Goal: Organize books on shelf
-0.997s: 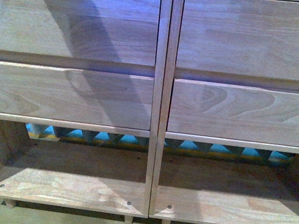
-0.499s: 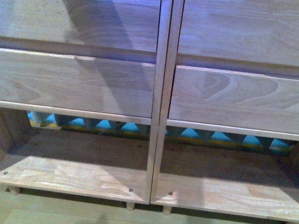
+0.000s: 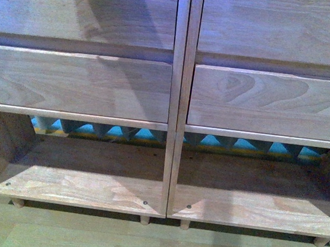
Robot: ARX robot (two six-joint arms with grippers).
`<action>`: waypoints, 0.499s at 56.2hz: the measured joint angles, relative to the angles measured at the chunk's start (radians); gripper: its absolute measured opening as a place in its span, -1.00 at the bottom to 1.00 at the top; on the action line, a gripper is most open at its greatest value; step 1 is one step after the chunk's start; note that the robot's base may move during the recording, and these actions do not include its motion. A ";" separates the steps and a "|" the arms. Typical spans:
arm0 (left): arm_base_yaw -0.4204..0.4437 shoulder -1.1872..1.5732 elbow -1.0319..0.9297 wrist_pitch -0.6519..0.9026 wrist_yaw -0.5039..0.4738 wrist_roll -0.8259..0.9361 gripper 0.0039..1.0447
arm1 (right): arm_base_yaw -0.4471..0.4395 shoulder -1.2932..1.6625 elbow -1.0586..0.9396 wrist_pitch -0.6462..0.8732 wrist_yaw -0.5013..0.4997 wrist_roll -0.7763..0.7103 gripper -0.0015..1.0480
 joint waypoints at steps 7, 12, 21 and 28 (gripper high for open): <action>-0.008 0.000 0.000 -0.005 0.023 -0.028 -0.16 | 0.000 -0.051 -0.016 -0.032 0.000 0.000 -0.94; -0.011 -0.002 0.000 -0.003 0.038 -0.054 0.18 | 0.000 -0.092 -0.029 -0.060 0.000 0.000 -0.94; -0.013 -0.245 -0.408 0.270 0.038 -0.101 0.77 | 0.000 -0.161 -0.068 -0.079 0.000 0.000 -0.94; -0.013 -0.422 -0.652 0.379 0.041 -0.121 0.85 | 0.000 -0.203 -0.068 -0.114 0.000 0.000 -0.94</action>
